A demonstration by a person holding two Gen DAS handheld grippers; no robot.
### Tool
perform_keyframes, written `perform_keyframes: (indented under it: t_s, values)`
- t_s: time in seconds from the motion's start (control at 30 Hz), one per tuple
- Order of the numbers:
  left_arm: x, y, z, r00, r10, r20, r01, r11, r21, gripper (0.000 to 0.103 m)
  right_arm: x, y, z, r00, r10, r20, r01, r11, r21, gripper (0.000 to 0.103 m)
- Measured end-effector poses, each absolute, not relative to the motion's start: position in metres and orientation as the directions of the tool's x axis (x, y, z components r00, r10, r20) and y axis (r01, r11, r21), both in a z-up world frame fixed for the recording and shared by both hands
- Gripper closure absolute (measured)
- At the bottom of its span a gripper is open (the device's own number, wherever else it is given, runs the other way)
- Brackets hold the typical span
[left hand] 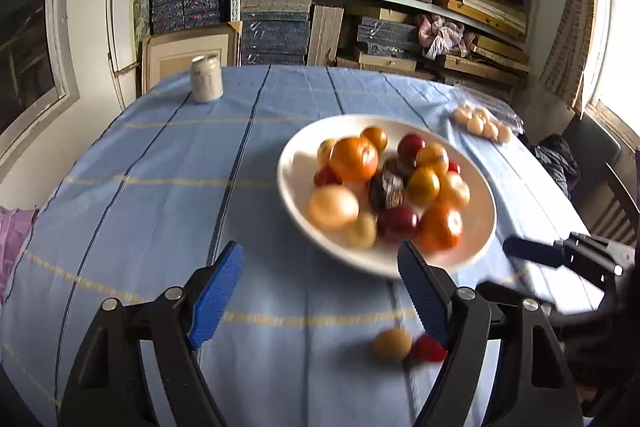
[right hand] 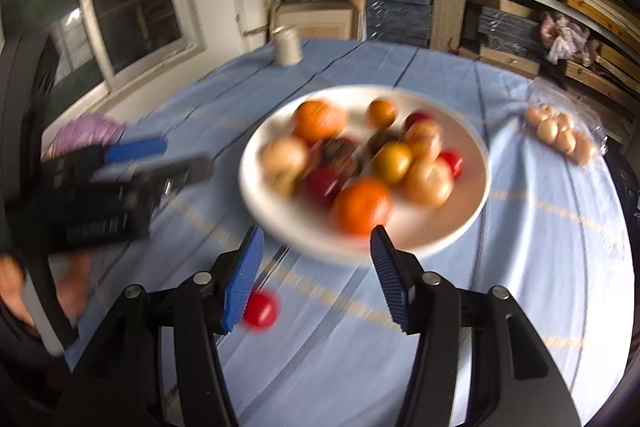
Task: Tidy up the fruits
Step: 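Return to the cloth and grasp the red tomato with the right tool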
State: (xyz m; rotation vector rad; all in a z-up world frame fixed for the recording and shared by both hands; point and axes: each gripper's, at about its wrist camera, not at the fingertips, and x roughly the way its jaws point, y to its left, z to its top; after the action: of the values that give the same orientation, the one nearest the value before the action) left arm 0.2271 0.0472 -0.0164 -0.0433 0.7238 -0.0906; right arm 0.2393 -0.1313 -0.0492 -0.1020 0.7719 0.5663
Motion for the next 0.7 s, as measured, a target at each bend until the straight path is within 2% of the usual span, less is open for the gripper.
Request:
perform_keyframes:
  t_s: [0.33, 0.5, 0.7]
  values:
    - [0.185, 0.06, -0.046, 0.691, -0.091, -0.717, 0.059, 0.996, -0.07, 0.021, 0.219, -0.094, -0.096, 0.531, 0.414, -0.739, -0.55, 0.832, 0.071, 0.05]
    - [0.179, 0.056, -0.047, 0.683, -0.098, -0.724, 0.074, 0.995, -0.065, 0.021, 0.221, -0.081, -0.104, 0.518, 0.393, -0.759, -0.562, 0.826, 0.044, 0.071]
    - [0.184, 0.043, -0.051, 0.67, -0.109, -0.735, 0.109, 0.993, -0.048, 0.021, 0.228, -0.097, -0.1, 0.529, 0.408, -0.744, -0.521, 0.848, 0.094, 0.074]
